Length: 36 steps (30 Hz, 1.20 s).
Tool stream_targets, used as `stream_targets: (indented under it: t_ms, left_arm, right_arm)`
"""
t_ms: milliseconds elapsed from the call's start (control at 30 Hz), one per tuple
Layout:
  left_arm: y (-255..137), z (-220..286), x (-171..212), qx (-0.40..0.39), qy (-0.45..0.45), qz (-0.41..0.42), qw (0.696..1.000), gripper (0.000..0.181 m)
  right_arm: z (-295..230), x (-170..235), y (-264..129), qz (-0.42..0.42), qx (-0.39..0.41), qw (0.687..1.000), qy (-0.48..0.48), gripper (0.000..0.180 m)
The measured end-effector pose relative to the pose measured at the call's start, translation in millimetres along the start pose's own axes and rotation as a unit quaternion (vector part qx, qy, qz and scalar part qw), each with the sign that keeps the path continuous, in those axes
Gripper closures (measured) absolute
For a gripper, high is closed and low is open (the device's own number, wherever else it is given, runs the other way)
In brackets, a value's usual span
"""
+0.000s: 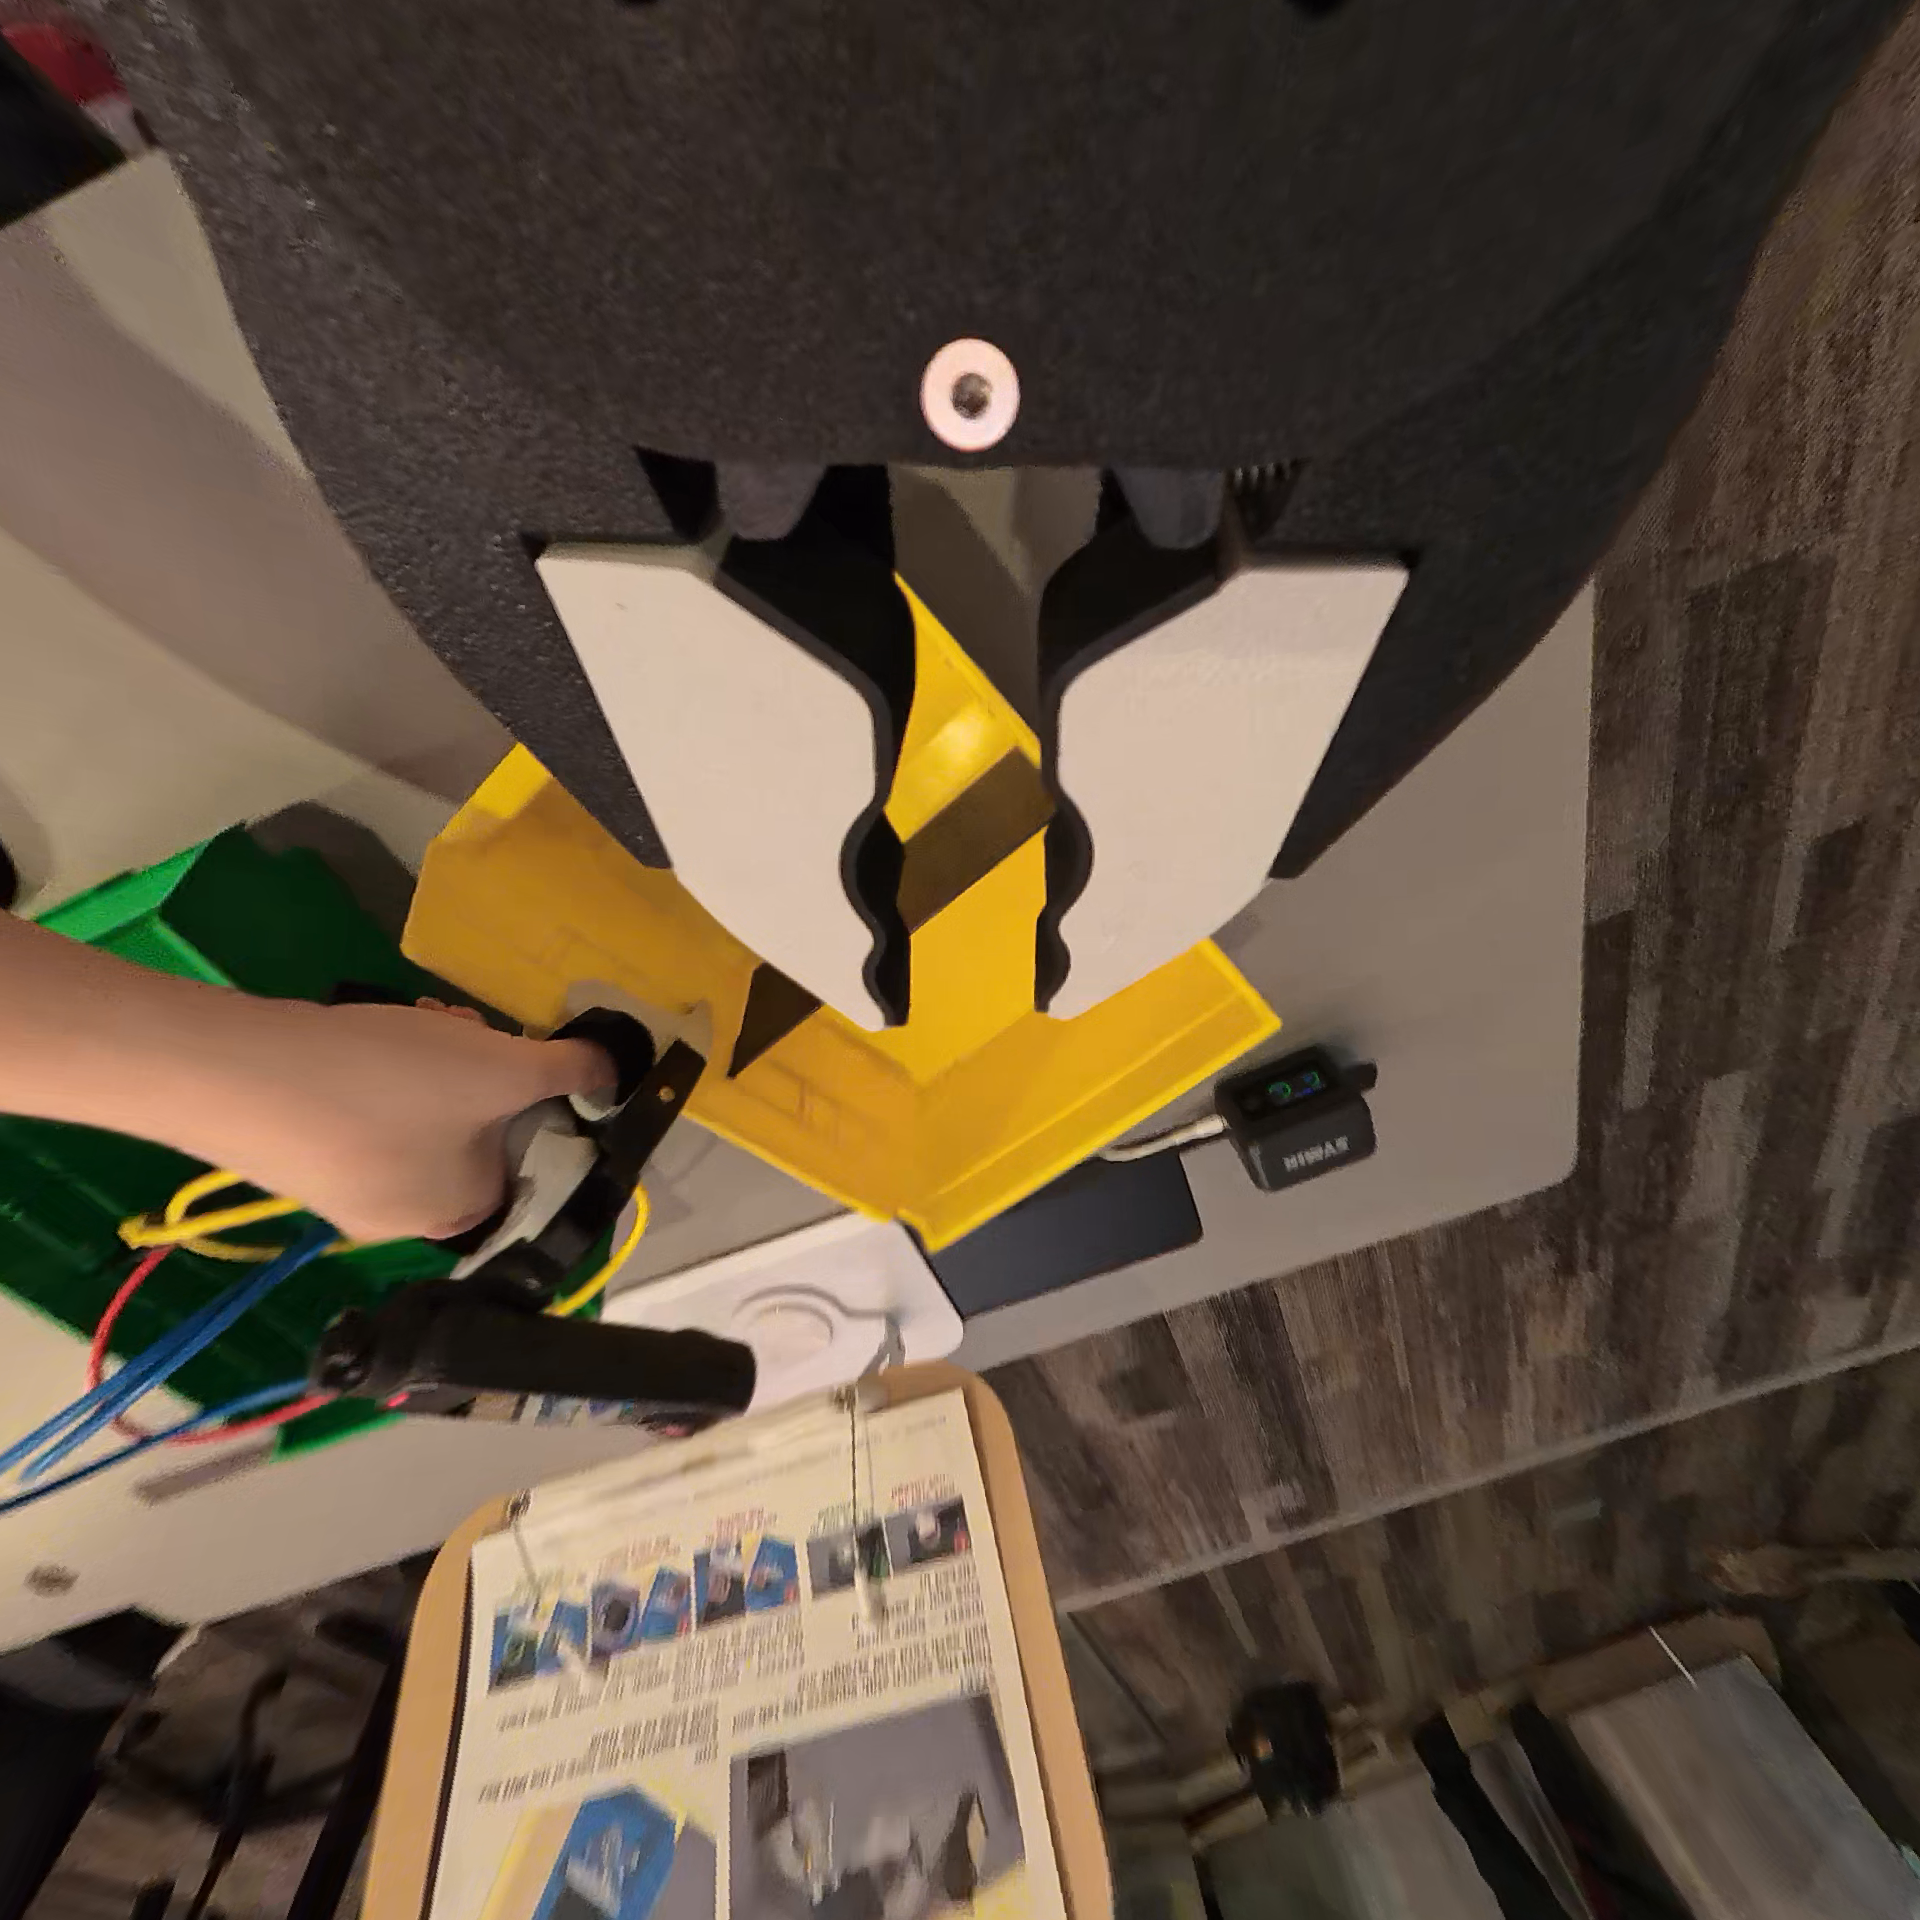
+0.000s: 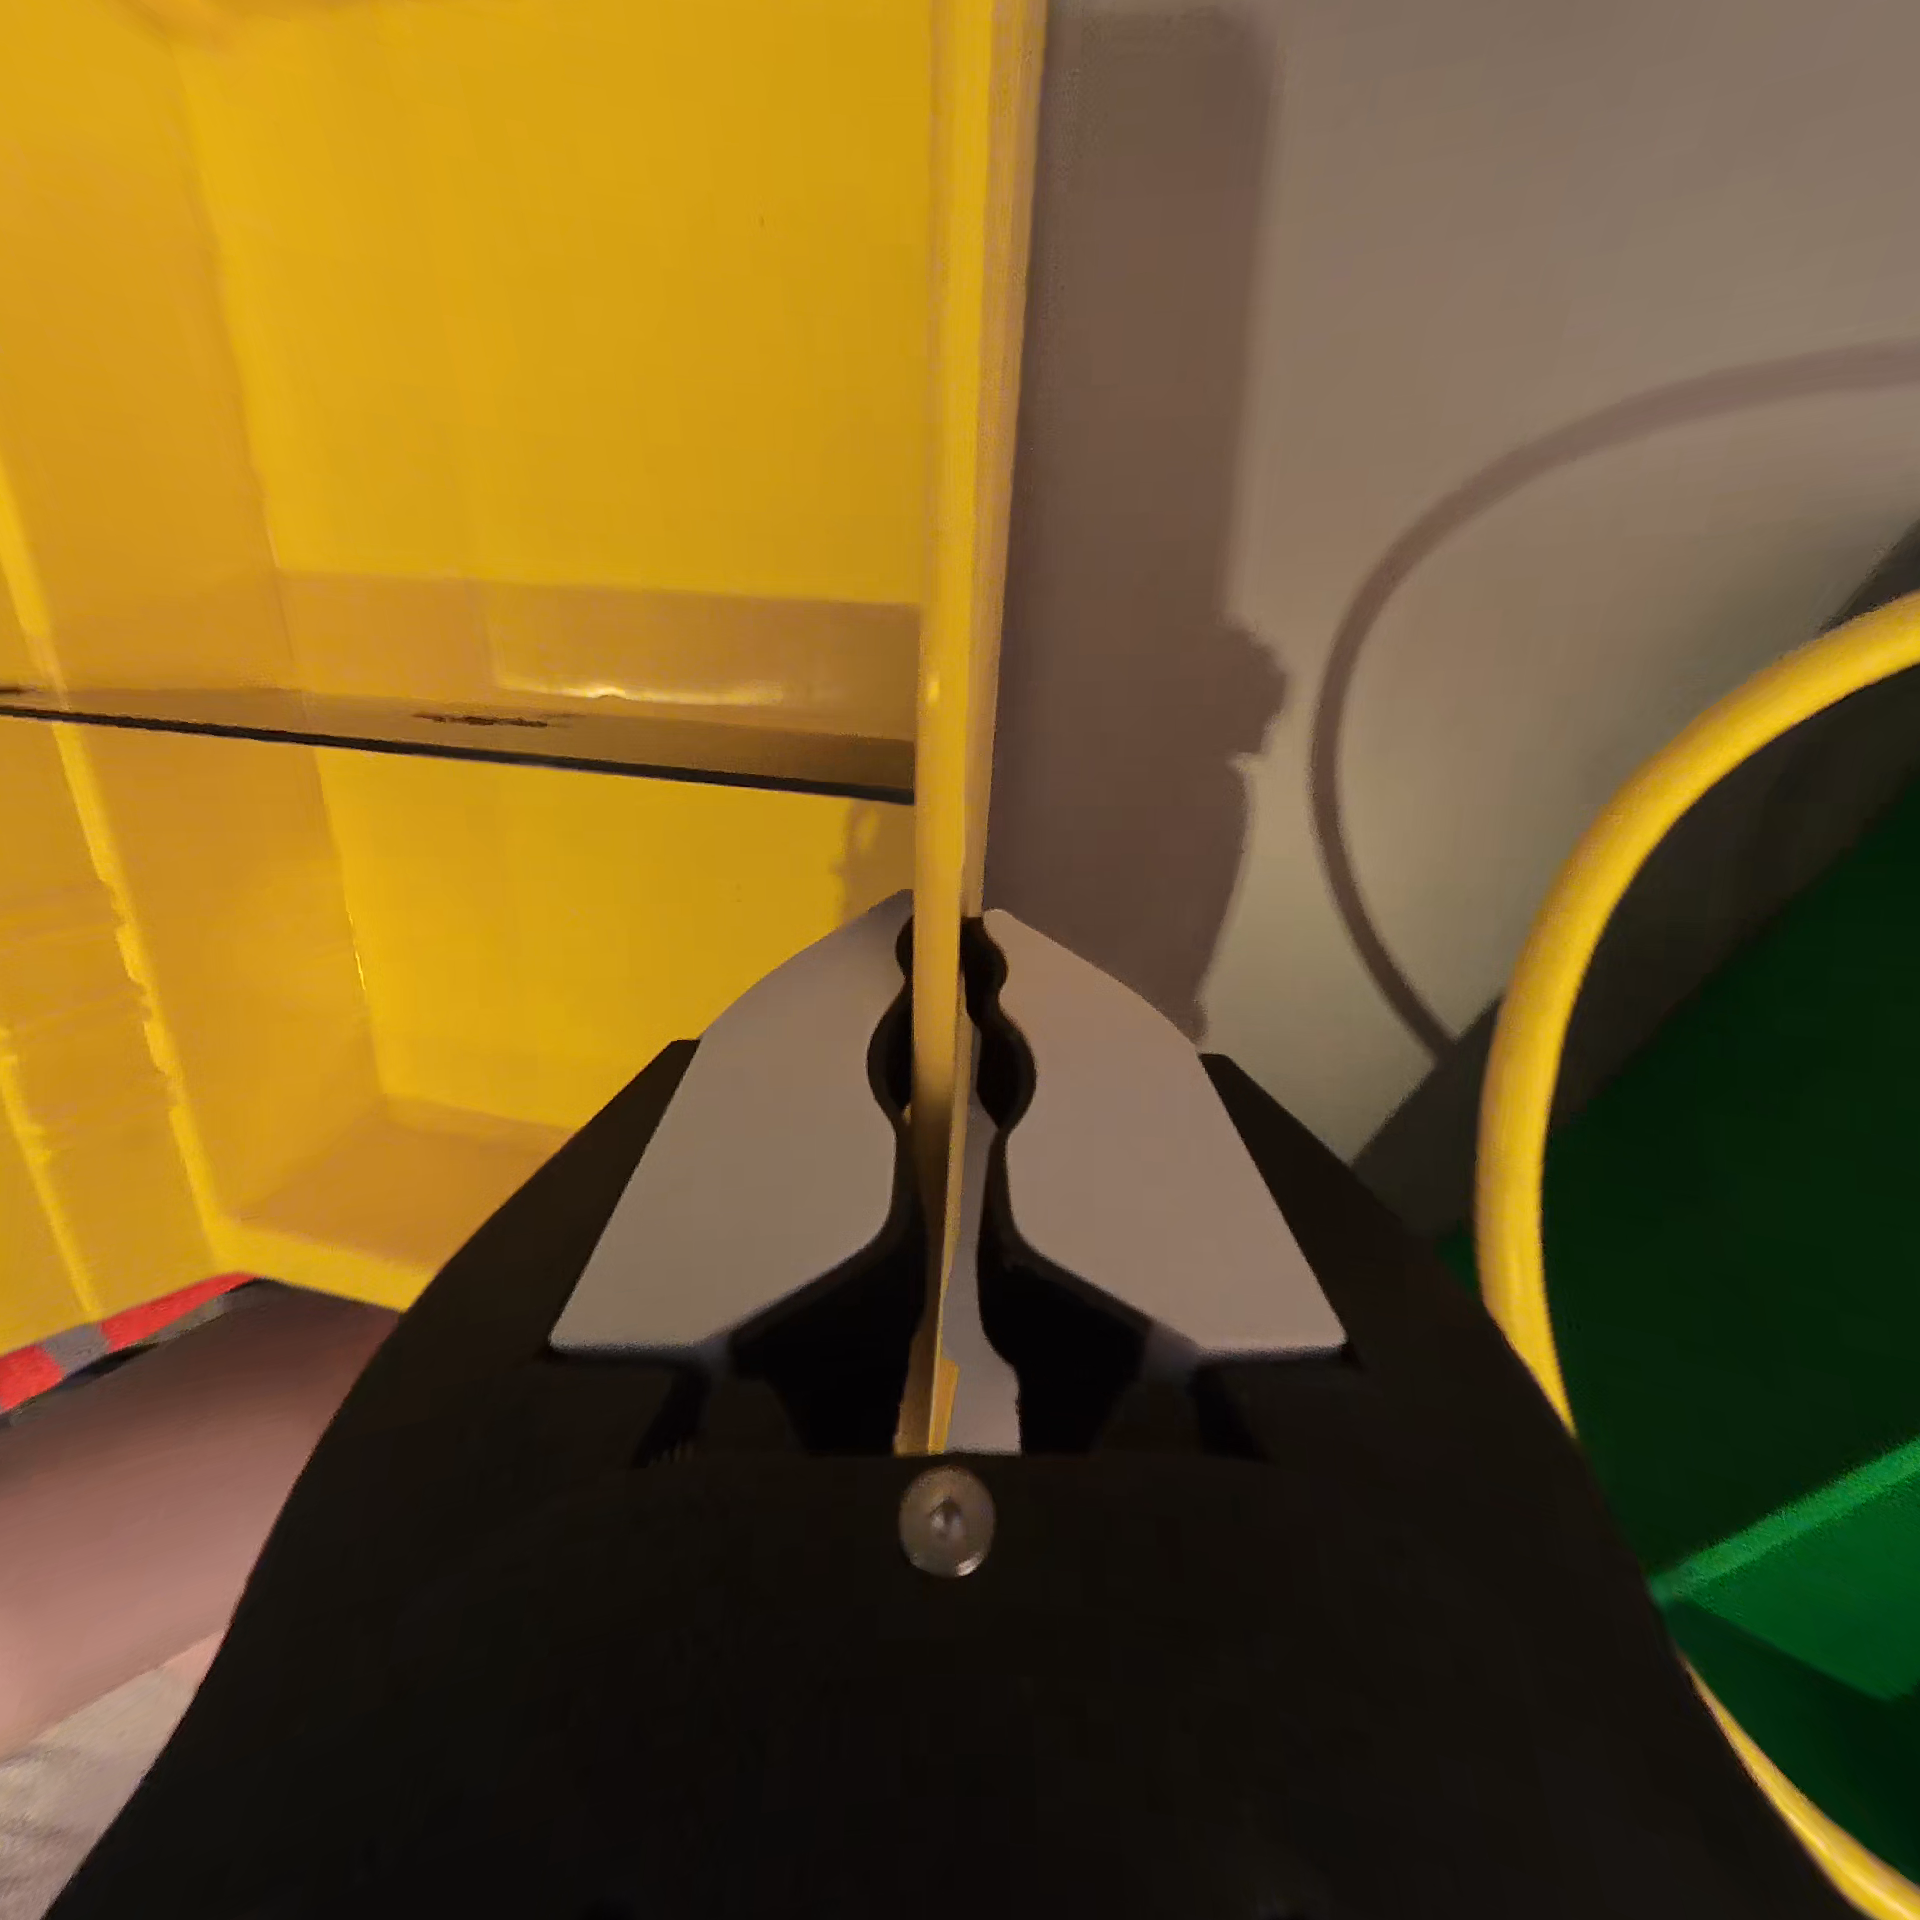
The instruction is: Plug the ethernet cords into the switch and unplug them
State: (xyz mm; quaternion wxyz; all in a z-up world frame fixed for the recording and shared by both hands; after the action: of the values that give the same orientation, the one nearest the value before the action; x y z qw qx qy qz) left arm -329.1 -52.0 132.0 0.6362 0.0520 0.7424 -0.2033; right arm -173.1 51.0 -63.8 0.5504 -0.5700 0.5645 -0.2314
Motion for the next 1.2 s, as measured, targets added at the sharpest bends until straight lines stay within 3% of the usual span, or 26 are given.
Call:
stream_targets:
  t_ms: [167,333,467,567,667,733,833,967,1100,1200]
  left_arm:
    - [-38,7,-45,-0.021,-0.045,0.164,0.985,0.158]
    - [-71,19,-65,-0.011,-0.047,0.252,0.966,0.144]
    - [-60,40,-61,0.070,-0.046,0.226,0.971,0.134]
    - [-29,71,-49,0.187,-0.041,0.161,0.968,0.135]
    - [10,119,-28,0.343,-0.027,0.060,0.937,0.145]
    - [46,148,-9,0.398,-0.034,-0.016,0.917,0.141]
    - [102,182,28,0.410,-0.052,-0.135,0.900,0.132]
    - [149,213,81,0.370,-0.055,-0.263,0.889,0.127]
    - [174,232,97,0.325,-0.085,-0.287,0.897,0.113]
    - [182,243,107,0.312,-0.089,-0.317,0.891,0.113]
  right_arm:
    - [-16,-25,-45,0.012,-0.021,0.999,-0.033,0.172]
    - [-15,-52,-136,0.047,-0.049,0.997,-0.041,0.172]
    - [30,-52,-229,0.089,-0.038,0.995,-0.022,0.173]
    - [93,-29,-294,0.122,-0.017,0.992,0.023,0.173]
    - [176,13,-346,0.153,0.013,0.983,0.097,0.173]
    - [232,48,-369,0.172,0.040,0.973,0.149,0.173]
    - [310,102,-387,0.203,0.083,0.950,0.221,0.174]
    - [394,166,-379,0.228,0.116,0.921,0.293,0.174]
    - [453,215,-345,0.235,0.121,0.902,0.341,0.174]
    - [480,240,-312,0.221,0.119,0.899,0.358,0.174]
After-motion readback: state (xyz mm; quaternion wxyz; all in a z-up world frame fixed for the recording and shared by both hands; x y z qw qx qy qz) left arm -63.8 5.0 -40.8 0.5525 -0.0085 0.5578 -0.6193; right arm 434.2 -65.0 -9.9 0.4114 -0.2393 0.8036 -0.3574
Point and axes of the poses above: each gripper's, where its closed fingertips meet, y out along the fingers, x out of its underside, z = x × y across the jaws, the point moved 3 cm from there along -y, back along the fingers, and after that the axes turned 13 degrees about z, right-handed, at the moved point
